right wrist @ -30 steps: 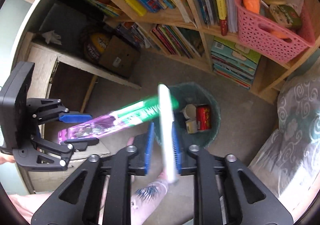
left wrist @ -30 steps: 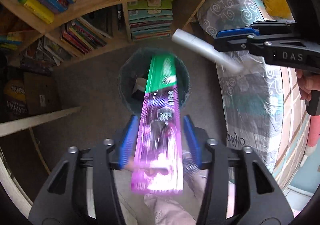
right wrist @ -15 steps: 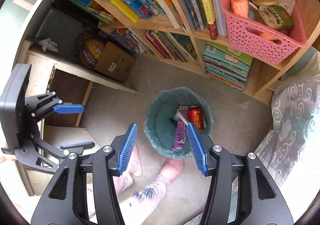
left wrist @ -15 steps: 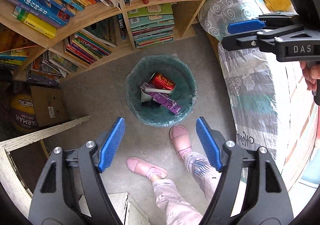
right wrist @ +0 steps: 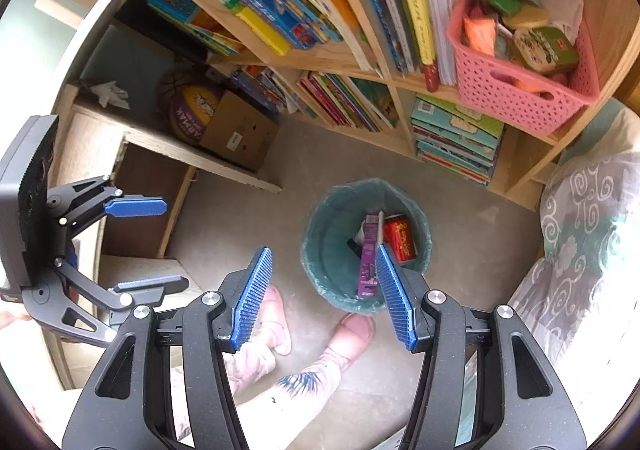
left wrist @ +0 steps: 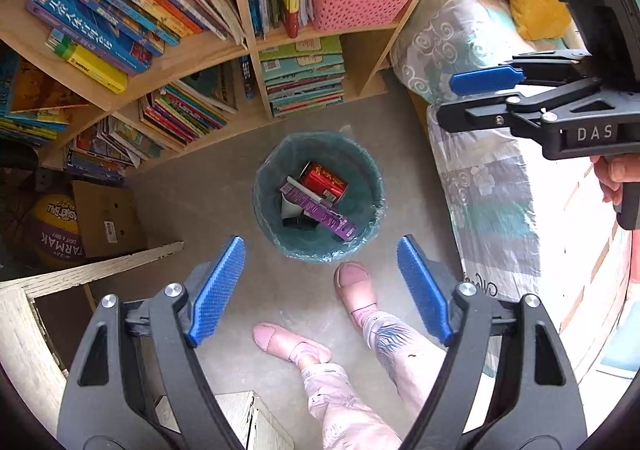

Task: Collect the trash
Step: 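Move both open tools back to the blue bag and small white box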

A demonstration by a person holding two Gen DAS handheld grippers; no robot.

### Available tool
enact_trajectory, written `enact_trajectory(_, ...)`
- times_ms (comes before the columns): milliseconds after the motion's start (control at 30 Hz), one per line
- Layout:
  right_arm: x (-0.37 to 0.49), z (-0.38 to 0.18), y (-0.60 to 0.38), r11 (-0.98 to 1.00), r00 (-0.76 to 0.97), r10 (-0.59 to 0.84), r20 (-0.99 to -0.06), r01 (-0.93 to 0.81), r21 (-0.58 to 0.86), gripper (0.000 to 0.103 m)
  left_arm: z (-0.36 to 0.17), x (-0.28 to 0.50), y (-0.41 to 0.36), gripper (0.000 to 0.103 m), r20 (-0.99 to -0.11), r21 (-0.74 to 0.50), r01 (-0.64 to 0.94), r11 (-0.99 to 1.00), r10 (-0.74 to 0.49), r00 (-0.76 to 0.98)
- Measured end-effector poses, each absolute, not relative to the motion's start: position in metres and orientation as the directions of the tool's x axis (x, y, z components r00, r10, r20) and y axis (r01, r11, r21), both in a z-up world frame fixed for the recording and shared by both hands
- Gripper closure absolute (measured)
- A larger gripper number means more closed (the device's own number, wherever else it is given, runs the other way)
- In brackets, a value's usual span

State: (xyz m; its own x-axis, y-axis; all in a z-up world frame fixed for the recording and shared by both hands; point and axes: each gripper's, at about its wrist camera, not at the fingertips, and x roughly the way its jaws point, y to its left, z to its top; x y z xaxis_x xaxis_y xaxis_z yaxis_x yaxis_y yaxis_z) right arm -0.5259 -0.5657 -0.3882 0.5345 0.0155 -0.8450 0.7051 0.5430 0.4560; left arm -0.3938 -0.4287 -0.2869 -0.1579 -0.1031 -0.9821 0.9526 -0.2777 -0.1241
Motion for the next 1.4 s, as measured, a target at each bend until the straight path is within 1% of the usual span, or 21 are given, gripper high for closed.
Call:
enact_trajectory(200, -0.520, -0.352, -0.557, 0.594, 0.557, 0.004, -0.831, 0.667, 0.450, 0.045, -0.256, -0.387, -0.419, 0.027, -0.977, -0.122, 0.955, -0.269, -0.138, -0.163)
enact_trajectory(233, -0.518, -0.344, -0.555, 0.607, 0.564, -0.001, -0.826, 0.656, 0.448, 0.042, -0.248, -0.384, -0.417, 0.027, -0.975, -0.121, 0.957, -0.262, -0.149, -0.164)
enact_trajectory(300, -0.512, -0.326, -0.552, 0.645, 0.583, -0.008, -0.812, 0.624, 0.441, 0.040, -0.231, -0.377, -0.412, 0.026, -0.970, -0.115, 0.961, -0.251, -0.180, -0.163)
enact_trajectory(367, -0.501, -0.308, -0.549, 0.685, 0.594, -0.006, -0.804, 0.588, 0.429, 0.038, -0.212, -0.368, -0.405, 0.023, -0.961, -0.110, 0.966, -0.234, -0.224, -0.164)
enact_trajectory(433, -0.485, -0.288, -0.549, 0.725, 0.609, 0.002, -0.793, 0.545, 0.421, 0.036, -0.193, -0.354, -0.399, 0.023, -0.955, -0.092, 0.973, -0.213, -0.257, -0.146)
enact_trajectory(533, -0.451, -0.252, -0.549, 0.787, 0.650, 0.021, -0.760, 0.458, 0.414, 0.028, -0.161, -0.327, -0.388, 0.023, -0.943, -0.074, 0.984, -0.160, -0.311, -0.121)
enact_trajectory(733, -0.357, -0.181, -0.539, 0.898, 0.714, 0.075, -0.696, 0.255, 0.358, 0.027, -0.094, -0.244, -0.351, 0.017, -0.899, -0.028, 1.000, 0.012, -0.437, -0.020)
enact_trajectory(800, -0.320, -0.158, -0.529, 0.926, 0.729, 0.105, -0.676, 0.176, 0.333, 0.025, -0.077, -0.210, -0.333, 0.017, -0.886, 0.005, 0.997, 0.082, -0.461, 0.042)
enact_trajectory(1000, -0.214, -0.113, -0.488, 0.965, 0.728, 0.205, -0.654, -0.039, 0.259, 0.024, -0.042, -0.110, -0.266, 0.016, -0.857, 0.068, 0.940, 0.334, -0.462, 0.226)
enact_trajectory(1200, -0.097, -0.085, -0.428, 0.955, 0.689, 0.298, -0.661, -0.217, 0.204, 0.024, -0.033, -0.015, -0.189, 0.015, -0.842, 0.103, 0.820, 0.563, -0.389, 0.373)
enact_trajectory(1333, -0.029, -0.070, -0.386, 0.937, 0.670, 0.338, -0.661, -0.302, 0.173, 0.019, -0.032, 0.033, -0.146, 0.015, -0.837, 0.103, 0.737, 0.668, -0.341, 0.427)
enact_trajectory(1400, 0.006, -0.065, -0.370, 0.925, 0.657, 0.363, -0.661, -0.339, 0.170, 0.019, -0.032, 0.056, -0.132, 0.015, -0.839, 0.107, 0.702, 0.704, -0.315, 0.443)
